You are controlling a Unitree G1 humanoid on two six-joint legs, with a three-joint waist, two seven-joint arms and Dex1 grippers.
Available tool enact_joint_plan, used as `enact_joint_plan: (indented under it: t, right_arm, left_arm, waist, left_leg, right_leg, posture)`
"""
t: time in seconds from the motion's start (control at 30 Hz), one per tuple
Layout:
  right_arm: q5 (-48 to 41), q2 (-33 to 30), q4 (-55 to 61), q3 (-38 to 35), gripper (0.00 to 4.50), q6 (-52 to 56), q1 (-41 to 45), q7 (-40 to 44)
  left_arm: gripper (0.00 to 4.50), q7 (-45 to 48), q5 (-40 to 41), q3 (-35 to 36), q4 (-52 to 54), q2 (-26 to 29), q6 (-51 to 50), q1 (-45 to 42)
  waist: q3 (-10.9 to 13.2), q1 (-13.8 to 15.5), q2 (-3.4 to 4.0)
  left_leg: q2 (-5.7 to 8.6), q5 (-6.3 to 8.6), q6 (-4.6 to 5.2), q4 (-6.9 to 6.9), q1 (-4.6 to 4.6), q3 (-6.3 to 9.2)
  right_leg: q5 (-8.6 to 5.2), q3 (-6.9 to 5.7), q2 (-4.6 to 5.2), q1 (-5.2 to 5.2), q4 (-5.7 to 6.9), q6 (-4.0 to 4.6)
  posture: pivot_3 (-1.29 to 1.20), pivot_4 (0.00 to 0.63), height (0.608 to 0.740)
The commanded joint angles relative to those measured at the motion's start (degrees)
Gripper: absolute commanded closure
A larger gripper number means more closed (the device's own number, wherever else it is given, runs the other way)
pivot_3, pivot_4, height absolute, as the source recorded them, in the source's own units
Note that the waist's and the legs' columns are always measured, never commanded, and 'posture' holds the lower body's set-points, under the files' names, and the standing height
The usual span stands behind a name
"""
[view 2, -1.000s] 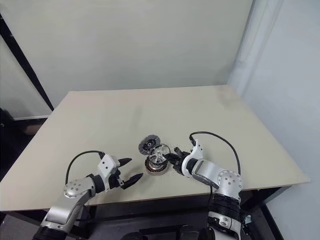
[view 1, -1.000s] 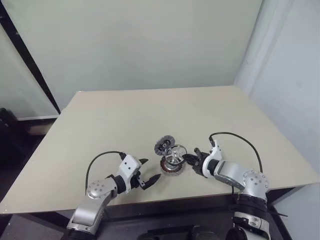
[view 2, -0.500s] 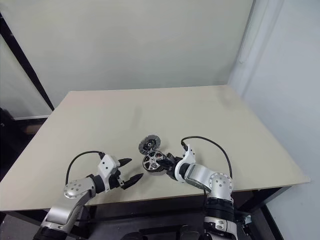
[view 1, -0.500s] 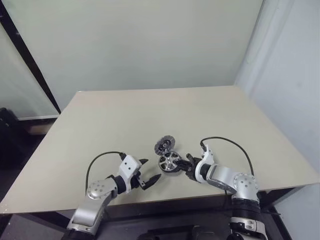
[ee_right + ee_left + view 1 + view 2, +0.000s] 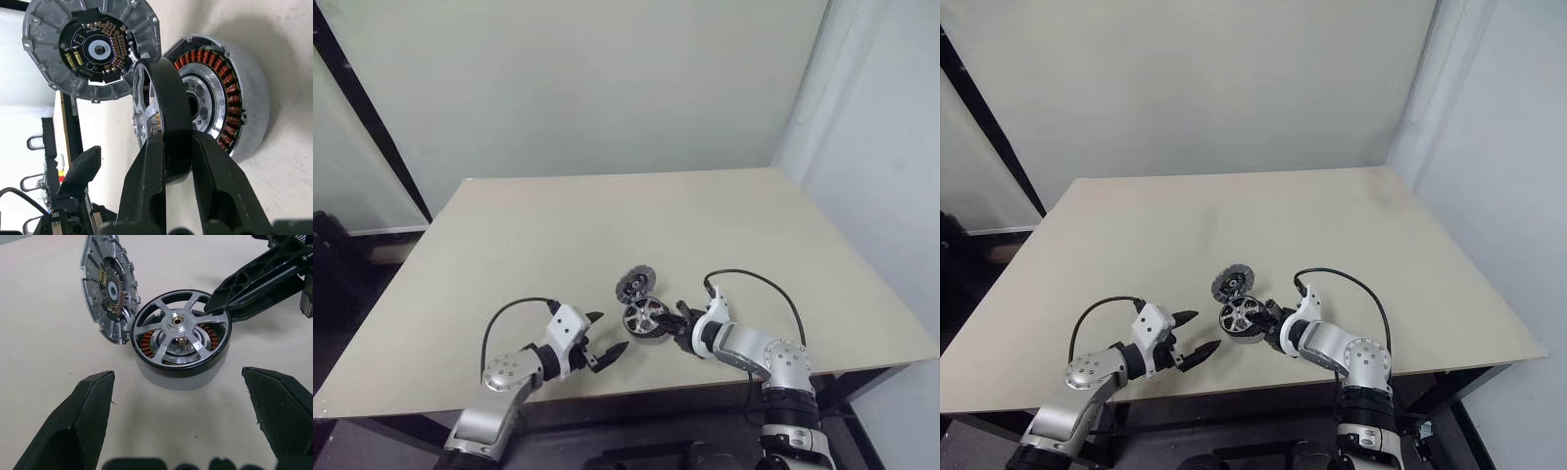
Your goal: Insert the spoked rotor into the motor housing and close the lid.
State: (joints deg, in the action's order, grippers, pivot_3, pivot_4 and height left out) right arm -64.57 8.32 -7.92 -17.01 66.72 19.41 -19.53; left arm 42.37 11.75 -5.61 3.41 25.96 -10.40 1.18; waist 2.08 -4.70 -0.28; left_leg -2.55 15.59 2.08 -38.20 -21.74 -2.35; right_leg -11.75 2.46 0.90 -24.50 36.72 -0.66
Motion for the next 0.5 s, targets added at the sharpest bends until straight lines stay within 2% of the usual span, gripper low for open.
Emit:
enact_joint_plan:
  t: [0.03, 0.5]
  right_arm:
    - [-0.13, 1.10, 1.15, -0.06, 4.11, -0.37, 0.55, 0.96]
    - [-0.10, -0.14, 1.89, -0.51, 4.11, -0.26, 0.28, 1.75]
  left_arm:
    - [0.00, -0.11, 0.25, 0.34, 1.85, -0.18, 0.64, -0.86]
    - [0.00, 0.15, 0.05, -0.12, 1.51, -0.63, 0.51, -1.76]
  waist:
    - [0.00, 0.00, 0.00]
    - [0.00, 0.00, 0.00]
  left_leg:
    - [0.00, 0.00, 0.00, 0.00, 0.00, 0.00]
    - [0.00, 0.00, 0.00, 0.00, 0.00, 0.00]
  right_leg:
    - [0.00, 0.00, 0.00, 0.00, 0.00, 0.00]
    - [0.00, 0.00, 0.01, 0.00, 0.00, 0.00]
  posture:
    - [0.00, 0.000, 0.740]
    - [0.00, 0.000, 0.740]
